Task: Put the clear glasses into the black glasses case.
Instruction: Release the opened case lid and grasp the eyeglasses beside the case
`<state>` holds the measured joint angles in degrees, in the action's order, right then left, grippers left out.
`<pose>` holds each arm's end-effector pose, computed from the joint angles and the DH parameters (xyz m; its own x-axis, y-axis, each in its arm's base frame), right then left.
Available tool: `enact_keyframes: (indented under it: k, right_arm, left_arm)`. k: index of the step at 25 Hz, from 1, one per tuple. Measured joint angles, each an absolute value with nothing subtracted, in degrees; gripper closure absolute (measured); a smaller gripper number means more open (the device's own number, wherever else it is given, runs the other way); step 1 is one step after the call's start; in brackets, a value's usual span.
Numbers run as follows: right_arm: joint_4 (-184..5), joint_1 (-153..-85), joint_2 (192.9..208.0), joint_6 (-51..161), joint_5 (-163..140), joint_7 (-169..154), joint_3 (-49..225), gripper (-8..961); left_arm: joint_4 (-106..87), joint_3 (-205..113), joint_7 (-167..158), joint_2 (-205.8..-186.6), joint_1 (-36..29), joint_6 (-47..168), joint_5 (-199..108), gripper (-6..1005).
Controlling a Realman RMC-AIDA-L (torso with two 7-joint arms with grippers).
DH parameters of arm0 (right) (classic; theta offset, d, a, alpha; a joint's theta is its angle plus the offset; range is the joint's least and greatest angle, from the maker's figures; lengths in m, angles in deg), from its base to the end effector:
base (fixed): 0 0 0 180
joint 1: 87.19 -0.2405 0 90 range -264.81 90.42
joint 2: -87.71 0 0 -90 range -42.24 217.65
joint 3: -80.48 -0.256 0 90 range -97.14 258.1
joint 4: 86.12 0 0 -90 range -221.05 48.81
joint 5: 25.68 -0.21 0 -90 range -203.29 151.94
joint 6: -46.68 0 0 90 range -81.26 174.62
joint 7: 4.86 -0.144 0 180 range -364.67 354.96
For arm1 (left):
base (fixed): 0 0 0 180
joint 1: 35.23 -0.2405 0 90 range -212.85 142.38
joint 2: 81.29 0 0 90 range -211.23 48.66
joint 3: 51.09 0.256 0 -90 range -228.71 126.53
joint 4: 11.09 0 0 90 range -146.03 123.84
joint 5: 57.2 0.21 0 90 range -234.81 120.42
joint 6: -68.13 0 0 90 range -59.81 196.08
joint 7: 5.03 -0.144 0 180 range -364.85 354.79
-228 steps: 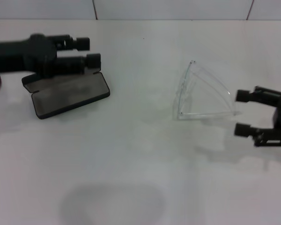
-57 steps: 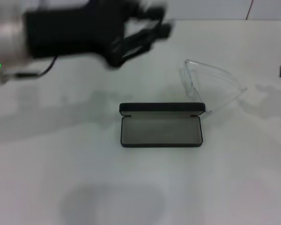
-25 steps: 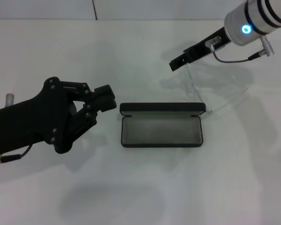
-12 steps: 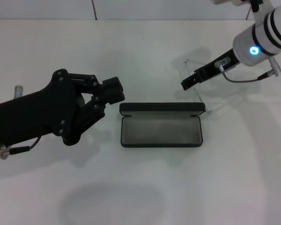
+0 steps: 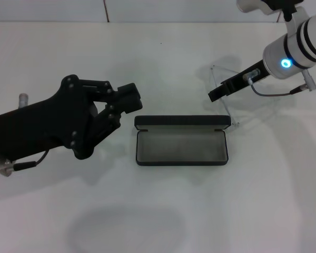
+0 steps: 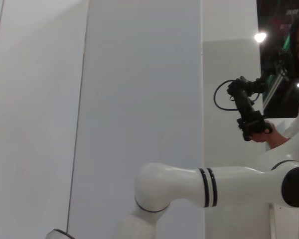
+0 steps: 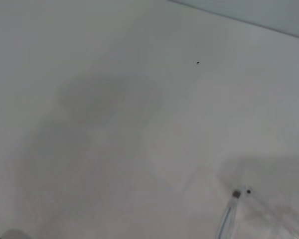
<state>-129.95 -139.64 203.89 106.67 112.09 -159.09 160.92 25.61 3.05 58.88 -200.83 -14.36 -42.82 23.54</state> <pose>0.1581 0.4368 -0.0454 0.6678 -0.7407 -0.0738 -0.6835 -0.5709 -0.4550 -0.2215 0.2649 0.0215 0.5200 -0.0002 0.8542 0.1506 -0.9843 -0.0919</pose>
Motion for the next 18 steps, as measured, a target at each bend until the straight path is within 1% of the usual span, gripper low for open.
enact_keyframes:
  k: [9, 18]
  right_arm:
    - [-129.71, -139.91, 203.9, 105.24, 111.97, -159.05, 161.46, 325]
    - [-129.71, -139.21, 203.9, 106.33, 111.95, -159.02, 161.44, 551]
  left_arm:
    - [24.36, 3.05, 58.28, -200.86, -14.06, -42.21, 23.49, 916]
    - [24.3, 0.29, 58.25, -200.75, -14.58, -42.16, 23.38, 916]
